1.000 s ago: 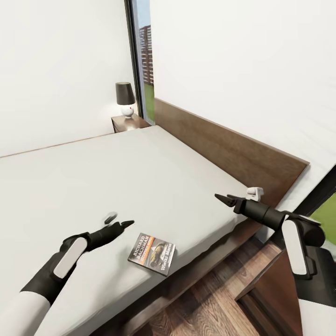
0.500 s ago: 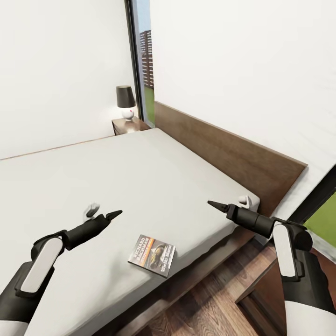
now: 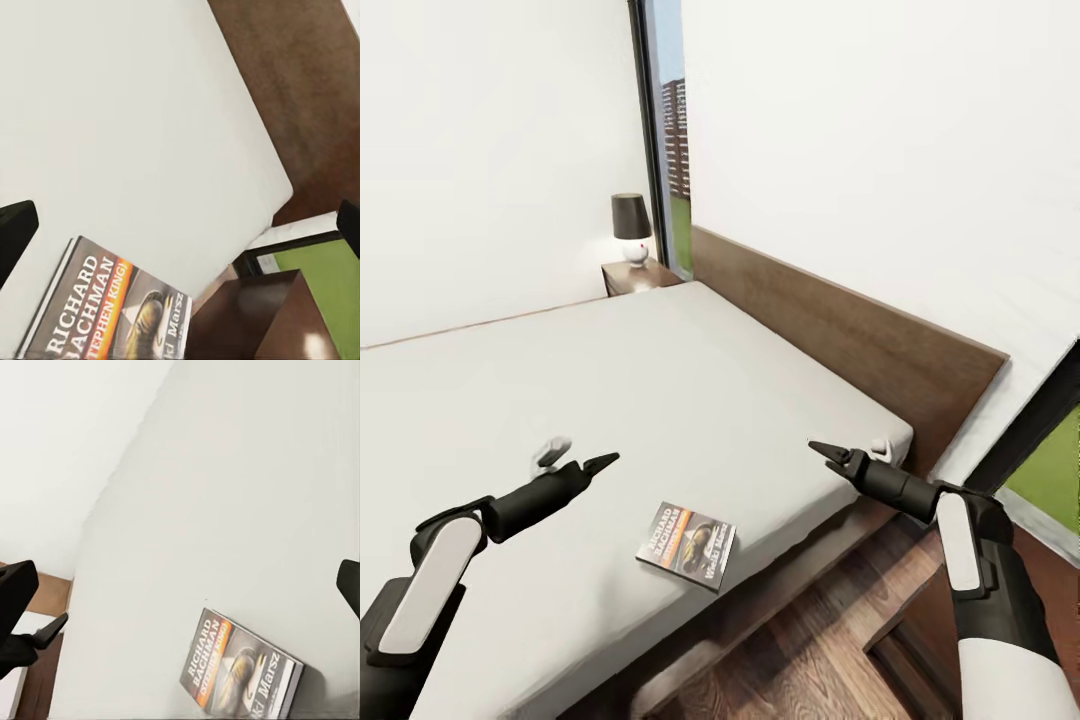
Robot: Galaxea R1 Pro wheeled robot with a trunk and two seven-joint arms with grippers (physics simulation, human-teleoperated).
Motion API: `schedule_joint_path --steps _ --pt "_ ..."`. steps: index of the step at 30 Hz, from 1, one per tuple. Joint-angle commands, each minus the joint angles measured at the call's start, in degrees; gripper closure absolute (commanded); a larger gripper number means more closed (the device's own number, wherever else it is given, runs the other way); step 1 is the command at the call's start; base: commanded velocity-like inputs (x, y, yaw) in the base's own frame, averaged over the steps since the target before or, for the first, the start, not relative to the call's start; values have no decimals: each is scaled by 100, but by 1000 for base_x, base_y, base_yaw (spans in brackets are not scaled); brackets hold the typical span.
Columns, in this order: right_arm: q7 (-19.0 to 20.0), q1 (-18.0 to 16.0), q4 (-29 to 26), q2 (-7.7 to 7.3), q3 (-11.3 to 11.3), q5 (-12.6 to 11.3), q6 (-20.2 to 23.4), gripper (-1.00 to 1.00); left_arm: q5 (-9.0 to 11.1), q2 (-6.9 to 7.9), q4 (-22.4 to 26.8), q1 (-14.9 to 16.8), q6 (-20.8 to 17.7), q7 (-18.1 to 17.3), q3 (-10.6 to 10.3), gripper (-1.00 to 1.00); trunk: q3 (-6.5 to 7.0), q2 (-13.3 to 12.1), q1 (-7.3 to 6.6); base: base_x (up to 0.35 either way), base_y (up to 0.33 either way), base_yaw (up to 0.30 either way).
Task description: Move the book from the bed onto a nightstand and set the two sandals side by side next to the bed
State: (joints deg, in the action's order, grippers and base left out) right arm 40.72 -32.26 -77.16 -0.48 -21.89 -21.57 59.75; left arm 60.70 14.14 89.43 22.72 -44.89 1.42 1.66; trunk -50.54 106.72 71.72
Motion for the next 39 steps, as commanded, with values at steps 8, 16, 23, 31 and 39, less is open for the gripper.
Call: schedule_joint_path --steps 8,16,23,31,39 --pt "41 -8 321 -2 -23 22 25 -100 15 -11 -5 -3 -35 74 -8 -100 70 2 -3 -297 -29 0" --pt "47 -4 591 2 -21 -22 25 -100 40 -10 42 -33 -54 126 22 -100 145 2 -3 -287 -54 0" --pt "50 -6 869 6 -7 -121 25 -100 72 37 69 -42 -155 156 288 -100 210 2 -3 -76 -15 0" --pt "45 -1 1057 184 23 -280 25 -100 187 3 97 -33 -701 507 890 -100 284 2 -3 -8 -2 0" --pt "26 -65 1694 496 23 -309 25 -100 487 -116 129 117 -1055 1240 931 -100 359 2 -3 -1 0 0"
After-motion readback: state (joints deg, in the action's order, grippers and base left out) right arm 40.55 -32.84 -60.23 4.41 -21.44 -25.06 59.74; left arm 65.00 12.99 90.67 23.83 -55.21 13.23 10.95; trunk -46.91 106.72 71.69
